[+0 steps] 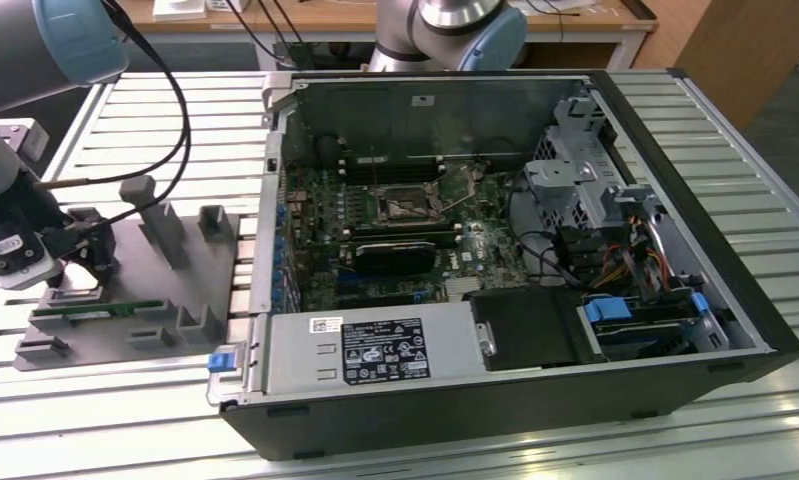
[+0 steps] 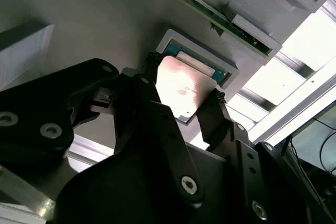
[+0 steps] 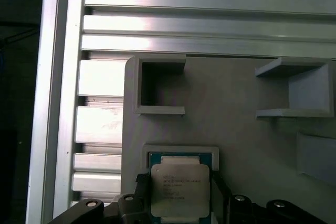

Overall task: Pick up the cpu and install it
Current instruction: 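Pick up the cpu and move it towards the insertion slot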

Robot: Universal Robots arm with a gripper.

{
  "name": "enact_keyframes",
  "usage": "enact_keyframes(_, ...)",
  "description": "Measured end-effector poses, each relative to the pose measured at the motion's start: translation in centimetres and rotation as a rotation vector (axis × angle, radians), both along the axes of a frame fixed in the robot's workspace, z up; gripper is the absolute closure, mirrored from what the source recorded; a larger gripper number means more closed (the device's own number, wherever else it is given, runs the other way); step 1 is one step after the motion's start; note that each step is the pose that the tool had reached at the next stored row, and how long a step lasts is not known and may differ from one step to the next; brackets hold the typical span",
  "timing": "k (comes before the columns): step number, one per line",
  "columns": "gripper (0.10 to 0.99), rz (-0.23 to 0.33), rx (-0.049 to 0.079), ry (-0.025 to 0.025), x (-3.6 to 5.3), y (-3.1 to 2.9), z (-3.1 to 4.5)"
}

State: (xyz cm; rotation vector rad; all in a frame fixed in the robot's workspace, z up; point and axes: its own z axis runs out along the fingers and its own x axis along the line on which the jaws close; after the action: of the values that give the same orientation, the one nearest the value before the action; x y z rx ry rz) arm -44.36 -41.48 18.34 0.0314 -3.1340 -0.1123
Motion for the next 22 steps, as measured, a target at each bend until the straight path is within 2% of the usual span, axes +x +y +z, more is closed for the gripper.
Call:
enact_keyframes(6,0.545,0.000,0.000,-0.0003,0.00,0.00,0.02)
enact_keyframes(9,0.545,0.000,0.000,-0.0003,0.00,0.00,0.30)
enact_keyframes(12,0.545,0.000,0.000,-0.0005,0.00,0.00,0.96)
enact_keyframes(19,0.545,0.000,0.000,-0.0005,0.00,0.00,3.01)
enact_keyframes(22,0.545,0.000,0.000,-0.0006,0.00,0.00,3.42)
